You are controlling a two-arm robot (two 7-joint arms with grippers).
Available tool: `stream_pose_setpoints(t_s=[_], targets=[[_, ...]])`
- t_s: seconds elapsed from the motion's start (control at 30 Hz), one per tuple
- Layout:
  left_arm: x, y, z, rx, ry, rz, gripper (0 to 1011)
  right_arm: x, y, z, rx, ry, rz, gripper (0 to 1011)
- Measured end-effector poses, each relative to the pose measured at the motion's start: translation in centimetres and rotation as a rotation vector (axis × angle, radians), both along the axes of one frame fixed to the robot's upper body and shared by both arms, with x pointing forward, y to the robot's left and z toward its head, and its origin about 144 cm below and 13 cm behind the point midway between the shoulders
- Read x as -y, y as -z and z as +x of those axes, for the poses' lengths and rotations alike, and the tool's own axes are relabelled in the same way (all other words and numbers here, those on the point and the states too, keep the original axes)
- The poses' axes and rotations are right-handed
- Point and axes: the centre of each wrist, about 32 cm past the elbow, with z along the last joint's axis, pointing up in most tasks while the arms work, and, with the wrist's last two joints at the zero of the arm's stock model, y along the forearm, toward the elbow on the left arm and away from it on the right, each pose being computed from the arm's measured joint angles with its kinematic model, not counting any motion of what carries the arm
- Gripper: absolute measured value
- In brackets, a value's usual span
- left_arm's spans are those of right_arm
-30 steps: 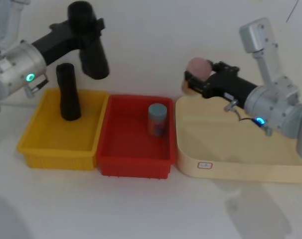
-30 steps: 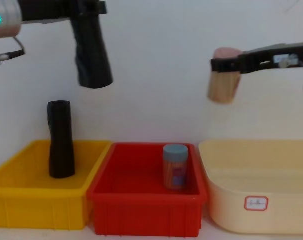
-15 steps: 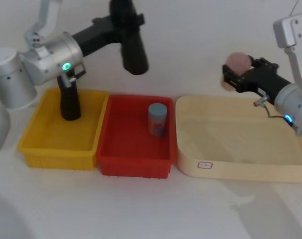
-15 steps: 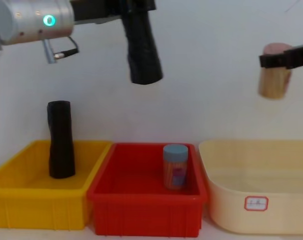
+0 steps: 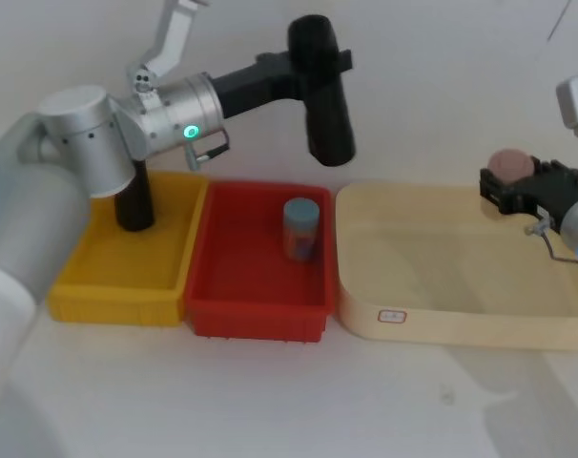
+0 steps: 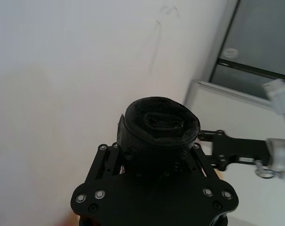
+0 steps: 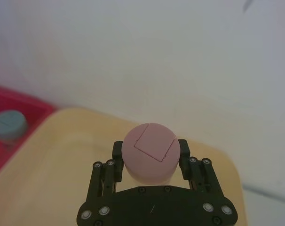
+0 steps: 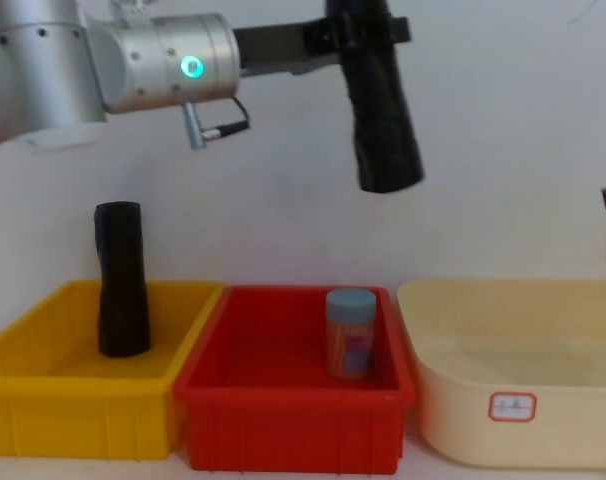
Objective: Pick up the garbage bag with the one hand and transfer it to the other hand.
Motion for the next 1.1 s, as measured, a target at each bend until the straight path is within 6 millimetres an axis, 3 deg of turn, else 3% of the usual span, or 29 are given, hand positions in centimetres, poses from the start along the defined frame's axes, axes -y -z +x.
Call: stream_pose_setpoints(t_s=[0.47,0.9,1.1], targets=[[3.2,2.5,2.6,-0.072,0.136,0.023,456,1.2,2.5,1.6,-0.109,0.030,0.021,664],[4.1,3.4,3.0,-0.094,0.166,0.038,456,1.4,3.3,2.3,-0.137,0.025,0.035,999],[4.3,3.9,2.9,-0.103,0.174,0.043,456,1.5,3.5,2.4,-0.144,0.025,0.039,1001]])
